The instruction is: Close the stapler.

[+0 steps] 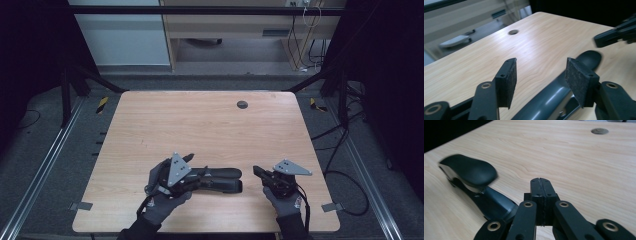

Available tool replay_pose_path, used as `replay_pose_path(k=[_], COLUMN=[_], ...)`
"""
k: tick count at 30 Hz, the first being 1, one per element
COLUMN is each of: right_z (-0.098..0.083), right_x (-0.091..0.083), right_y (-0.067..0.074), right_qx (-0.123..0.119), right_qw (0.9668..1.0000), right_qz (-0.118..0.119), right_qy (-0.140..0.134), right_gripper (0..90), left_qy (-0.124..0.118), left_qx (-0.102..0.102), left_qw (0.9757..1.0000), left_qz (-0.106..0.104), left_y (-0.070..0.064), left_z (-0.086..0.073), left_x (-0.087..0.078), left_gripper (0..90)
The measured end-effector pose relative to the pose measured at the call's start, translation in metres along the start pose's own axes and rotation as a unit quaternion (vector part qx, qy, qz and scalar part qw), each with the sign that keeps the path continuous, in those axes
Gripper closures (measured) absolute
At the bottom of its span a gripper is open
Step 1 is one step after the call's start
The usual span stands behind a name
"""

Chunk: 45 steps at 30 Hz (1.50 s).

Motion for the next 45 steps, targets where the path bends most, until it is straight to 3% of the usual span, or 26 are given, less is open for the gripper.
replay_pose_path(k=[4, 10, 16, 21, 28, 30, 35, 38, 42, 45], right_z=[0.011, 0.028, 0.032, 0.026, 0.024, 0.023, 0.013, 0.006, 0.0, -0.001], right_x=[-0.002, -0.002, 0.002, 0.007, 0.006, 0.008, 0.014, 0.018, 0.018, 0.018], right_y=[0.012, 0.027, 0.038, 0.042, 0.049, 0.049, 0.046, 0.045, 0.043, 0.045], right_qx=[-0.011, -0.029, -0.037, -0.039, -0.047, -0.047, -0.033, -0.029, -0.01, -0.013], right_qw=[0.9997, 0.9987, 0.9978, 0.9975, 0.9974, 0.9977, 0.998, 0.9984, 0.9983, 0.9987], right_qz=[0.018, 0.035, 0.053, 0.059, 0.053, 0.048, 0.052, 0.046, 0.057, 0.049], right_qy=[-0.012, -0.023, -0.011, -0.004, 0.002, 0.013, 0.013, 0.017, -0.006, -0.008], right_gripper=[90.0, 90.0, 90.0, 90.0, 90.0, 90.0, 90.0, 90.0, 90.0, 90.0], left_qy=[0.005, 0.006, 0.01, 0.017, 0.026, 0.029, 0.04, 0.044, 0.042, 0.044], left_qx=[-0.027, -0.056, -0.106, -0.134, -0.155, -0.156, -0.161, -0.162, -0.162, -0.164], left_qw=[0.9996, 0.9975, 0.991, 0.9858, 0.98, 0.979, 0.9769, 0.9762, 0.9762, 0.9761], left_qz=[0.009, 0.043, 0.08, 0.1, 0.122, 0.128, 0.135, 0.137, 0.137, 0.136], left_y=[0.017, 0.04, 0.067, 0.083, 0.098, 0.099, 0.102, 0.103, 0.103, 0.103], left_z=[-0.012, -0.037, -0.061, -0.078, -0.097, -0.101, -0.108, -0.11, -0.11, -0.111], left_x=[-0.006, -0.015, -0.025, -0.029, -0.033, -0.032, -0.029, -0.028, -0.03, -0.029], left_gripper=[44.0, 46.4, 47.0, 47.0, 46.9, 46.9, 46.7, 46.7, 46.6, 46.6])
Point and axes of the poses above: each handheld gripper's, and its own axes: x roughly forward along the jaws, z roughly out of its top, y roughly to its left, the point moved 1 cm from there along x, roughly forward along the jaws, and after that the axes turned 10 degrees about y, right-handed, at the moved point
